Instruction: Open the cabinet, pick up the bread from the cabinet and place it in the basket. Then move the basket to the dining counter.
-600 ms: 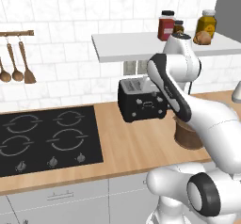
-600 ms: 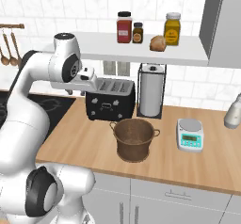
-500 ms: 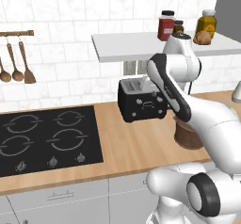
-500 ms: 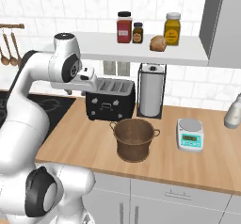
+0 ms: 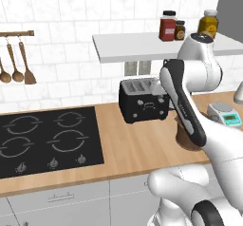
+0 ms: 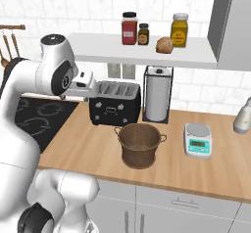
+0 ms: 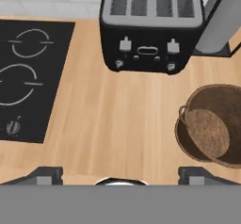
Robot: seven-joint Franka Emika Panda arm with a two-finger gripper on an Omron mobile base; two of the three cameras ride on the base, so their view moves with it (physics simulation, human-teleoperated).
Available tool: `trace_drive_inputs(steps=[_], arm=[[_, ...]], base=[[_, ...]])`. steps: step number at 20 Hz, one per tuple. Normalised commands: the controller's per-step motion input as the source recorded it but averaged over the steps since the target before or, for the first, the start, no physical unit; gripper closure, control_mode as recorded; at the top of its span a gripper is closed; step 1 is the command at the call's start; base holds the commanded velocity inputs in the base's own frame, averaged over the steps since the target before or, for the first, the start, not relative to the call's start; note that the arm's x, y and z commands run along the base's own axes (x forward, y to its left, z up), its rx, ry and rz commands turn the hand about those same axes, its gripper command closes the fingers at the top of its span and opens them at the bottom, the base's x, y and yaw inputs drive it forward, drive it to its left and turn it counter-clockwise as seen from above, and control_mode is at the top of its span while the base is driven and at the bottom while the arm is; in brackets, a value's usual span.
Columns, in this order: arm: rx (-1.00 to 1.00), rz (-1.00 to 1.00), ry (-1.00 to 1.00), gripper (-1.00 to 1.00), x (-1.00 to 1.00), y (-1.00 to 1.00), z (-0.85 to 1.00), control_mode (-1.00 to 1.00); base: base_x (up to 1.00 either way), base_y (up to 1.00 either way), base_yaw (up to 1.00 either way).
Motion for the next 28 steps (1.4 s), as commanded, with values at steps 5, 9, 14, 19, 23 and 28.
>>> trace_drive_inputs(steps=[5,9,14,19,23,28], arm=[[0.0,-0.06,-0.22,-1.0,-0.29,-0.19,0.53,-1.0],[0.0,-0.07,-0.09,-1.0,-0.03,-0.31,0.72,-1.0],[0.0,-0.08,-0.01,-1.0,0.0,-0.46,0.71,-1.0],[0.0,-0.1,-0.03,-1.0,0.0,-0.34,0.35,-1.0],[0.0,-0.08,-0.04,-1.0,0.08,-0.19,0.0,-1.0],[0.0,-0.05,-0.05,-1.0,0.1,-0.2,0.01,-1.0]], base=[[0.0,0.0,0.0],[0.0,0.0,0.0],[0.0,0.0,0.0],[0.0,0.0,0.0],[0.0,0.0,0.0],[0.0,0.0,0.0]])
